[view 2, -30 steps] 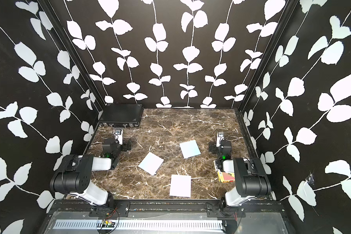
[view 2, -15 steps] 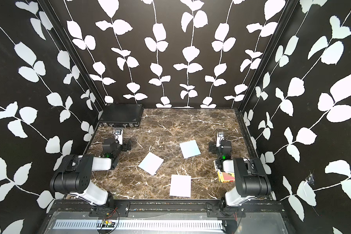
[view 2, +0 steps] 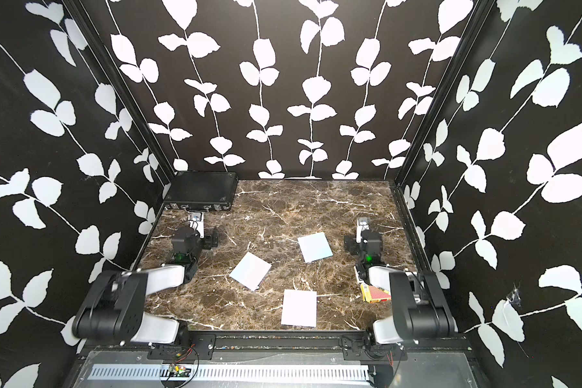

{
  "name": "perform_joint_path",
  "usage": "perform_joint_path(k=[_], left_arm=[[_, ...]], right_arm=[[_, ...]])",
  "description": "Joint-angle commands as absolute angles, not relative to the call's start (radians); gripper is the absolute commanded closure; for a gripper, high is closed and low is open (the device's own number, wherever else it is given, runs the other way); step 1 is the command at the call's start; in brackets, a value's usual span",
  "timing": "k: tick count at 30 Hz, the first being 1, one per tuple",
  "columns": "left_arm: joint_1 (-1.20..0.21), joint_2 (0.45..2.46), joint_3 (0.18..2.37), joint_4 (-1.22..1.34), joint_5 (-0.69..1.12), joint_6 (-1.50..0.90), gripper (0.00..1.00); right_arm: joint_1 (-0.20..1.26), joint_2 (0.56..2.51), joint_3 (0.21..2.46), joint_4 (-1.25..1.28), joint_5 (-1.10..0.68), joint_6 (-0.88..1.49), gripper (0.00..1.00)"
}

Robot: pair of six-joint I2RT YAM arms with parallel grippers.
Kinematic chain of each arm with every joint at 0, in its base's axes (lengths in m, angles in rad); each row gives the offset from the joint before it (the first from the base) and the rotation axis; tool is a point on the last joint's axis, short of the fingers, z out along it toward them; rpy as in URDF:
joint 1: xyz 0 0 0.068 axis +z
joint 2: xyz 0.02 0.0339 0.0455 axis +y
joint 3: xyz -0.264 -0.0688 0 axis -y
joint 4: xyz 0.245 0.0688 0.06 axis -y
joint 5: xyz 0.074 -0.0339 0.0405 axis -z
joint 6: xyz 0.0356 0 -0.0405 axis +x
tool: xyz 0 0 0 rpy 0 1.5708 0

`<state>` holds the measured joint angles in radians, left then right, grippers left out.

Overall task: Fold the square paper along the opposite sides
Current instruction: Pick up the paper from the center of the board.

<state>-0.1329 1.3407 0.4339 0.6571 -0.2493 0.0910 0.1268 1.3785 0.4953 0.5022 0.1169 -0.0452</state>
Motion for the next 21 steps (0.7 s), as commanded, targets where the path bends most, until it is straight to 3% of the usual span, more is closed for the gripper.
perform_joint_path(k=[1, 6, 9, 12, 15, 18, 20, 21], left_arm=[[-0.167, 1.256, 0.488, 0.523, -0.411, 0.06, 0.01], [-0.35, 1.301, 0.7, 0.336, -0.572, 0.068, 0.01], [-0.457, 1.372, 0.798, 0.278, -0.636, 0.033, 0.01], [-0.499, 1.49, 0.989, -0.007, -0.63, -0.143, 0.01], [-0.526, 1.644, 1.166, -0.215, -0.588, -0.25, 0.01], [-0.561, 1.681, 1.155, -0.149, -0.586, -0.28, 0.01], [-0.575, 1.685, 1.157, -0.135, -0.589, -0.306, 0.01], [-0.577, 1.692, 1.169, -0.153, -0.608, -0.331, 0.01]], right_arm=[[0.183, 1.319, 0.643, 0.264, 0.123, -0.006, 0.01], [0.233, 1.347, 0.815, -0.033, -0.006, 0.155, 0.01], [0.3, 1.364, 0.824, -0.076, -0.048, 0.189, 0.01], [0.329, 1.431, 0.886, -0.201, -0.167, 0.214, 0.01], [0.404, 1.483, 0.932, -0.317, -0.092, 0.145, 0.01], [0.436, 1.504, 0.914, -0.351, -0.083, 0.11, 0.01], [0.456, 1.518, 0.91, -0.38, -0.058, 0.101, 0.09], [0.465, 1.52, 0.9, -0.377, -0.042, 0.099, 0.19]])
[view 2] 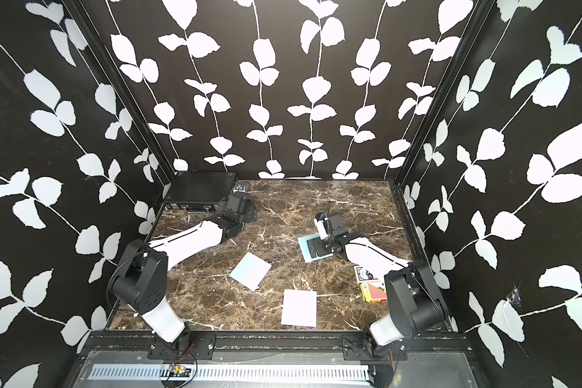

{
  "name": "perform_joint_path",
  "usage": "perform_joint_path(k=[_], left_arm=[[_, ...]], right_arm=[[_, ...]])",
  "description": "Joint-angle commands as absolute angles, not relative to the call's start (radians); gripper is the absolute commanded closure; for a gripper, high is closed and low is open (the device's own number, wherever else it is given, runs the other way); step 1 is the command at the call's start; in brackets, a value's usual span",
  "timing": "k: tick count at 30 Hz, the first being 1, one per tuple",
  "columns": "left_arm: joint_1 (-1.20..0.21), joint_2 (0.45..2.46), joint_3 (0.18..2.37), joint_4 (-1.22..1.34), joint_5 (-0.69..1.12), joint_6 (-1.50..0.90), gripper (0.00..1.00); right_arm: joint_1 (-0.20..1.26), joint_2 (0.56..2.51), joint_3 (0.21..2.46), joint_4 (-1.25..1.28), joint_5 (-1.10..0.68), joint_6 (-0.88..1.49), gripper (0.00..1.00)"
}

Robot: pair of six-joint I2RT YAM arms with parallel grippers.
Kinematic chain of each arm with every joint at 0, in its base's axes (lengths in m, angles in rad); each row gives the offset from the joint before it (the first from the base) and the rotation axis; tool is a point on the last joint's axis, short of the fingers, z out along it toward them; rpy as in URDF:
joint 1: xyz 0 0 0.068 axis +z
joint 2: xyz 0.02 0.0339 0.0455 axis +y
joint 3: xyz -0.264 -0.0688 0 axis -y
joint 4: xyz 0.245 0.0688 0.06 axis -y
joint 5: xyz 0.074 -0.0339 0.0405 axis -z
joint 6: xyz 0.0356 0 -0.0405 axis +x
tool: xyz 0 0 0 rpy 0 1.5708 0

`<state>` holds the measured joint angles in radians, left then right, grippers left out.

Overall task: Fold the square paper along the opposite sides
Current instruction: Pick up the paper from the center of the board.

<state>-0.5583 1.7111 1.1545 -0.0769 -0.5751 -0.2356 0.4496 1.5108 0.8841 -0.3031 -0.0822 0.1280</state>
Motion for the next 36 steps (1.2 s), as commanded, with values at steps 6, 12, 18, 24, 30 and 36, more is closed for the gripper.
perform_joint_path(k=[6, 12, 18, 24, 30, 36], left_arm=[[-0.578, 1.752, 1.278, -0.317, -0.603, -0.347, 0.01], [-0.578, 1.735, 1.268, -0.344, -0.558, -0.415, 0.06], [-0.577, 1.742, 1.289, -0.396, -0.502, -0.419, 0.08], [-0.577, 1.789, 1.34, -0.453, -0.41, -0.415, 0.18], [-0.575, 1.793, 1.332, -0.461, -0.372, -0.425, 0.2], [-0.576, 1.785, 1.32, -0.417, -0.291, -0.414, 0.26]], right_arm=[[0.49, 1.552, 0.859, -0.334, 0.006, 0.157, 0.61], [0.526, 1.592, 0.846, -0.3, 0.094, 0.255, 0.77], [0.586, 1.661, 0.835, -0.241, 0.192, 0.338, 0.68], [0.623, 1.723, 0.859, -0.174, 0.205, 0.407, 0.61], [0.662, 1.802, 0.92, -0.144, 0.207, 0.417, 0.59], [0.669, 1.841, 0.97, -0.118, 0.162, 0.394, 0.56]])
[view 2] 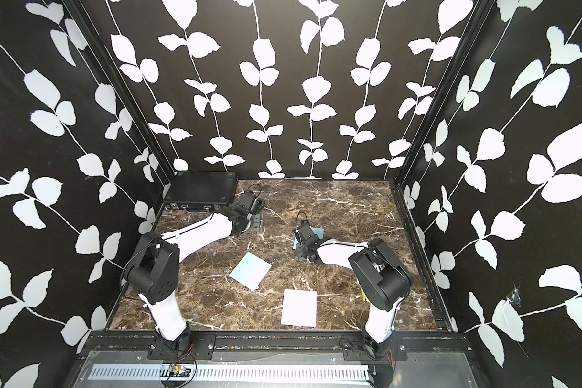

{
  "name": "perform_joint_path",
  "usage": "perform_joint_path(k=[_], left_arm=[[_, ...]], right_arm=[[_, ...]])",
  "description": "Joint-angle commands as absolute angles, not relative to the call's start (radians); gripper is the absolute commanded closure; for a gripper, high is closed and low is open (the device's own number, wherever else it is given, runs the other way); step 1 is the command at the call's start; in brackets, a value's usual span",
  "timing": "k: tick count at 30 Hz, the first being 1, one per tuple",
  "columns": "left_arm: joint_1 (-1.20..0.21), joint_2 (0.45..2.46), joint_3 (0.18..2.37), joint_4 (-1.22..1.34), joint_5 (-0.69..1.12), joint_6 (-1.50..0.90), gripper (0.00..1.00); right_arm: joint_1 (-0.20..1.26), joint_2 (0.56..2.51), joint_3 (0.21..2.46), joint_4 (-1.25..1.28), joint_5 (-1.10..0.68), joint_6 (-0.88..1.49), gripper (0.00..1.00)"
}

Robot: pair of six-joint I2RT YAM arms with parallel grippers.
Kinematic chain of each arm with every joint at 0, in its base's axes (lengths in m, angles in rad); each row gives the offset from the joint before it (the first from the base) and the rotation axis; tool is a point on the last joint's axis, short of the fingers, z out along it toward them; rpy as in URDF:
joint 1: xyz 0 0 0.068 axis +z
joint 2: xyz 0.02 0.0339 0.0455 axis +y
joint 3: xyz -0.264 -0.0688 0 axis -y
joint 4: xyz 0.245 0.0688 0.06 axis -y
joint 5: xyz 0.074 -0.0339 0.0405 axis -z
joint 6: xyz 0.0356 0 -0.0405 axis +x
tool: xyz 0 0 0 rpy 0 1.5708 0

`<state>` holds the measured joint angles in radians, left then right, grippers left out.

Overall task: Fold the square paper along the opposite sides
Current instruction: Pick up the paper from the center of the board.

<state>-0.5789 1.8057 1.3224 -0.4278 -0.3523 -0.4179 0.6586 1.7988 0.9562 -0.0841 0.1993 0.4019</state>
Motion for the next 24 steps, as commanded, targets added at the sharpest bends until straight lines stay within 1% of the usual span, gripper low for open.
perform_joint_path(k=[1, 4, 7, 9, 12, 13, 16, 19, 24], left_arm=[[-0.576, 1.791, 1.328, -0.417, -0.27, -0.413, 0.27], [-0.577, 1.821, 1.367, -0.426, -0.189, -0.42, 0.28], [-0.577, 1.879, 1.436, -0.463, -0.083, -0.422, 0.3], [-0.577, 1.94, 1.518, -0.519, -0.019, -0.413, 0.31], [-0.593, 2.071, 1.695, -0.611, 0.111, -0.334, 0.35], [-0.603, 2.13, 1.775, -0.673, 0.12, -0.31, 0.37], [-0.621, 2.279, 1.987, -0.791, 0.19, -0.271, 0.4], [-0.636, 2.388, 2.142, -0.861, 0.276, -0.256, 0.4], [-0.657, 2.486, 2.28, -0.928, 0.362, -0.235, 0.39]], right_arm=[[0.669, 1.837, 0.973, -0.119, 0.168, 0.383, 0.56], [0.667, 1.792, 0.976, -0.142, 0.19, 0.347, 0.53], [0.654, 1.712, 0.957, -0.151, 0.174, 0.338, 0.48], [0.626, 1.667, 0.939, -0.148, 0.116, 0.368, 0.43], [0.554, 1.635, 0.929, -0.147, -0.049, 0.44, 0.35], [0.526, 1.634, 0.933, -0.149, -0.113, 0.464, 0.34], [0.439, 1.628, 0.921, -0.123, -0.249, 0.534, 0.33], [0.356, 1.631, 0.911, -0.117, -0.322, 0.567, 0.33], [0.277, 1.679, 0.888, -0.099, -0.37, 0.564, 0.35]])
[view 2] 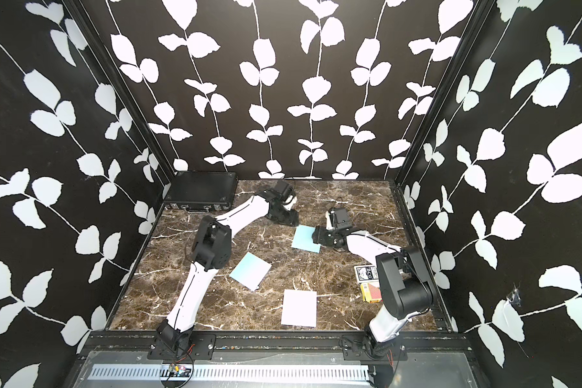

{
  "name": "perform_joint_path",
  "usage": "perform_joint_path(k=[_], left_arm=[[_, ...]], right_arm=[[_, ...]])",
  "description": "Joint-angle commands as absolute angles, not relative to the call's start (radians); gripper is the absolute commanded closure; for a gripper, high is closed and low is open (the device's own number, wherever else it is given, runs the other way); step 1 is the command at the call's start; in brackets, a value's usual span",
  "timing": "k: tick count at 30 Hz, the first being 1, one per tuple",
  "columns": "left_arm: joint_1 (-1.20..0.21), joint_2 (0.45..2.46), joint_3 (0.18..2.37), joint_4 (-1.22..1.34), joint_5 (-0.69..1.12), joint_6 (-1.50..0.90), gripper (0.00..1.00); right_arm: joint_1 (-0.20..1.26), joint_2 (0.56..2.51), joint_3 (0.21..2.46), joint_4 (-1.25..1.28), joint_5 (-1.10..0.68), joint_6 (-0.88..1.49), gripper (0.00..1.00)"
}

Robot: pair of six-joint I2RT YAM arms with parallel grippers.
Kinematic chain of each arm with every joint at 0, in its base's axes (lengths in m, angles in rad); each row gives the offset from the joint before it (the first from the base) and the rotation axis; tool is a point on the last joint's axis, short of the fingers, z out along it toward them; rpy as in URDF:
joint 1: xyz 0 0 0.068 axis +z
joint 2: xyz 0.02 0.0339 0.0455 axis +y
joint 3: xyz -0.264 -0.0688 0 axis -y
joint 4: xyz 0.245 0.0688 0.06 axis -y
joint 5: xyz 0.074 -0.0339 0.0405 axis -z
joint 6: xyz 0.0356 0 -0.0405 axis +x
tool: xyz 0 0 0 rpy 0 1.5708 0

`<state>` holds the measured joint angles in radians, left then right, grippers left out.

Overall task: Fold the square paper along the opposite sides
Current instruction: Pick up the paper from the center of the board.

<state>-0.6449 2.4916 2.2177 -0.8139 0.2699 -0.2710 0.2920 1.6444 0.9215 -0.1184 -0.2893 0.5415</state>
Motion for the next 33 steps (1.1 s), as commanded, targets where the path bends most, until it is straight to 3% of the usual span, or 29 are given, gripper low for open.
perform_joint_path(k=[1, 25, 28, 33], left_arm=[[-0.657, 2.499, 2.288, -0.935, 0.374, -0.235, 0.39], [-0.644, 2.482, 2.11, -0.875, 0.435, -0.278, 0.31], [-0.637, 2.482, 2.099, -0.879, 0.421, -0.281, 0.34], [-0.627, 2.482, 2.082, -0.879, 0.413, -0.278, 0.49]], right_arm=[[0.272, 1.694, 0.888, -0.094, -0.378, 0.558, 0.35], [0.345, 1.869, 0.9, 0.086, -0.448, 0.539, 0.46], [0.354, 1.88, 0.905, 0.097, -0.444, 0.537, 0.46], [0.355, 1.882, 0.903, 0.097, -0.443, 0.528, 0.46]])
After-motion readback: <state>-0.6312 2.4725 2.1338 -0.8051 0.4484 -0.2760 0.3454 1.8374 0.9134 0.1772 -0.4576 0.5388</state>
